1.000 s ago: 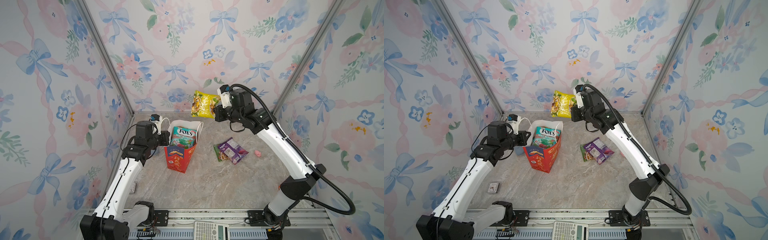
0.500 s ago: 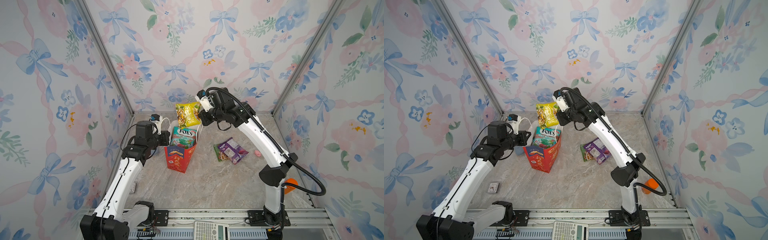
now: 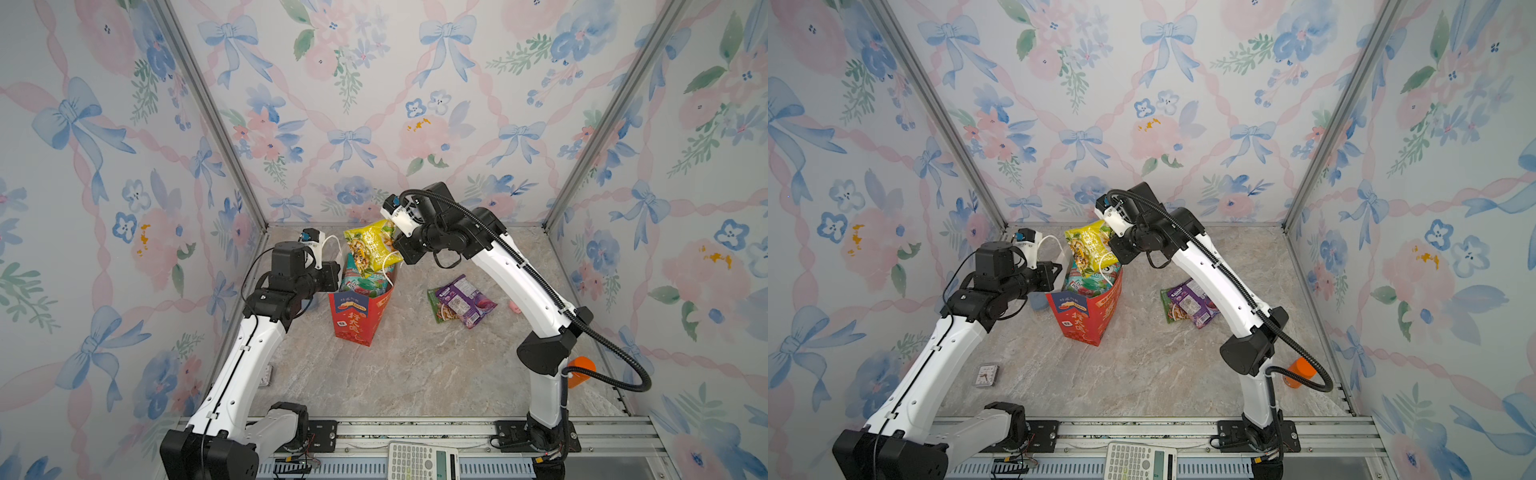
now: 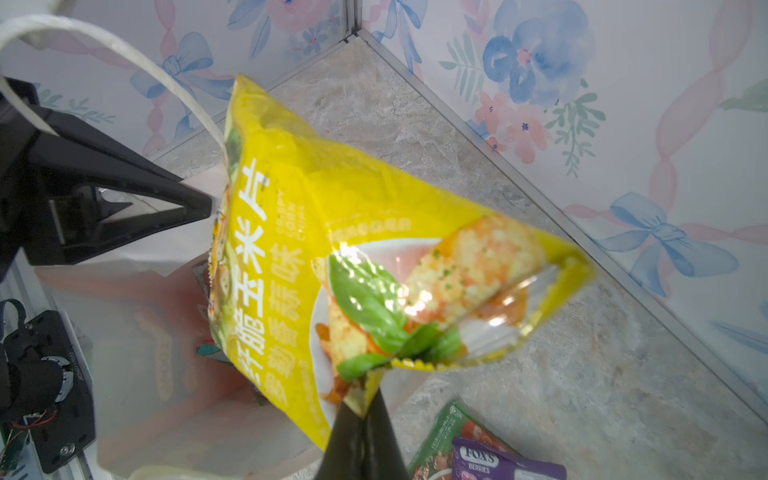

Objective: Place the snacks into the paper bag
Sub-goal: 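Carry the yellow chip bag with the right gripper over the bag, then lower the yellow chip bag into the bag held by the left gripper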

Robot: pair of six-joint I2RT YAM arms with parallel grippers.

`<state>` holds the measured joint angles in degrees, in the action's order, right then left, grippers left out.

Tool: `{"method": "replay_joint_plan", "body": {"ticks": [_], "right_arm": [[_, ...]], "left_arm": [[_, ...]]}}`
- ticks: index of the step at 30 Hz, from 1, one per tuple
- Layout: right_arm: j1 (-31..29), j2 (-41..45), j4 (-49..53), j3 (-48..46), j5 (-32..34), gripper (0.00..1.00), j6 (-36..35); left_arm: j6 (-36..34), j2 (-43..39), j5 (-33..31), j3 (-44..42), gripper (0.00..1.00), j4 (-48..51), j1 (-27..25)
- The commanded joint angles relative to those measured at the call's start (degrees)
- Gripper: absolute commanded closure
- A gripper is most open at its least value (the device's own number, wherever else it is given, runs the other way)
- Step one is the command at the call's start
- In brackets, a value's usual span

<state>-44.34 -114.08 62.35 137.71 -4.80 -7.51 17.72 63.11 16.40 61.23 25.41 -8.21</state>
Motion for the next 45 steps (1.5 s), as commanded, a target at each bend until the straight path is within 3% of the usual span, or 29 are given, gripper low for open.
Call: {"method": "replay_joint_plan", "body": {"ticks": [1, 13, 32, 35, 37, 39, 45], "right_arm": [[-1.32, -0.49, 2.96, 1.05, -0.97, 1.00, -2.86], [-2.33, -9.33, 10.45, 14.27, -3.31, 1.00, -8.61], [-1.38, -8.98, 12.78, 10.46, -0.80, 1.00, -9.37], [-1.54, -9.40, 13.09, 10.50, -0.30, 0.88, -8.83], [-1.54, -9.30, 12.22, 10.87, -0.30, 0.67, -7.26], [-1.42, -8.30, 10.26, 10.74, -0.75, 0.53, -5.62], [-1.39, -3.75, 1.66, 9.37, -0.19, 0.45, 0.84]], "left_arm": [[-1.61, -0.42, 1.17, 1.27, 1.00, -3.80, 0.35], [-1.54, -0.87, 1.17, 1.20, 1.00, -3.80, 0.37], [-1.72, -0.84, 1.17, 1.58, 1.00, -3.79, 0.39], [-1.63, -0.72, 1.25, 1.54, 1.00, -3.78, 0.39], [-1.51, -0.73, 1.35, 1.62, 1.00, -3.79, 0.38], [-1.50, -0.86, 1.35, 1.65, 1.00, -3.79, 0.39], [-1.50, -1.04, 1.18, 1.66, 1.00, -3.84, 0.39]]}}
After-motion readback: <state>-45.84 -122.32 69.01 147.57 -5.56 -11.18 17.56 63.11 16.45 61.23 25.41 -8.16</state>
